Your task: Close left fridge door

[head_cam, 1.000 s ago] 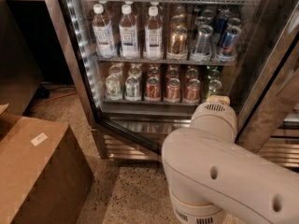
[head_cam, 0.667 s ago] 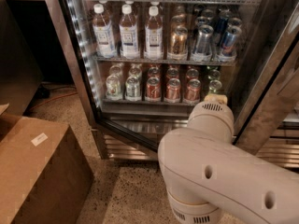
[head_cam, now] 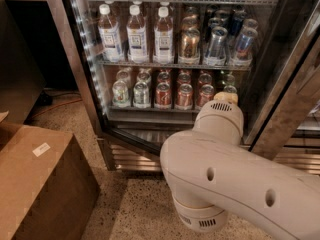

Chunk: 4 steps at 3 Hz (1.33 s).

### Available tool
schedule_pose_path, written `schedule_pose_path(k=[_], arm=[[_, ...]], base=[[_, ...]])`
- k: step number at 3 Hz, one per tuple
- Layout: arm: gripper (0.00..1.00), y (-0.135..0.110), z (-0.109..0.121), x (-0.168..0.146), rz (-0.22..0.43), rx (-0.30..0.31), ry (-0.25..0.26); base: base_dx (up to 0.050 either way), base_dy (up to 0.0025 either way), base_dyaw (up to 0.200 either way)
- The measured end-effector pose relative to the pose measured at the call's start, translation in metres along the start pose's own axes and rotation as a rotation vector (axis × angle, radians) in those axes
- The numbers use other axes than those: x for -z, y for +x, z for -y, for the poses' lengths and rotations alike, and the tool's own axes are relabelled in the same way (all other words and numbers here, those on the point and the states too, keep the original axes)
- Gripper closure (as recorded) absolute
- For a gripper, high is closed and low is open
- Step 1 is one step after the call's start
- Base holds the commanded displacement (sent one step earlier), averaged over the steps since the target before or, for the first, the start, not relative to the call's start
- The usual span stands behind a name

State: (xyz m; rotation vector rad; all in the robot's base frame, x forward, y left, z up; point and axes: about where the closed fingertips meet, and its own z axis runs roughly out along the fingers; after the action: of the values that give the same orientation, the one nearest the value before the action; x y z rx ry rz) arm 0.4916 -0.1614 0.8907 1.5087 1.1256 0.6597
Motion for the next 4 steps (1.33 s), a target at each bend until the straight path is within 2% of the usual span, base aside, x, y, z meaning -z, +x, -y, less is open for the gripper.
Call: schedule_pose_path(k=[1,2,3,4], arm=[[1.00,0.002,-0.016,-0.010,0.014,-0.045,-0.029],[1.00,0.002,-0.016,-0.010,0.014,-0.045,-0.029],[1.00,0.000,-0.003,-0.012,0.036,-0.052,-0.018],[1.00,0.009,0.009,-0.022,0.028,-0.063,-0.006]], base=[[0.000,0.00000,0.000],[0.000,0.00000,0.000],[0.000,0.00000,0.000],[0.000,0.00000,0.000]])
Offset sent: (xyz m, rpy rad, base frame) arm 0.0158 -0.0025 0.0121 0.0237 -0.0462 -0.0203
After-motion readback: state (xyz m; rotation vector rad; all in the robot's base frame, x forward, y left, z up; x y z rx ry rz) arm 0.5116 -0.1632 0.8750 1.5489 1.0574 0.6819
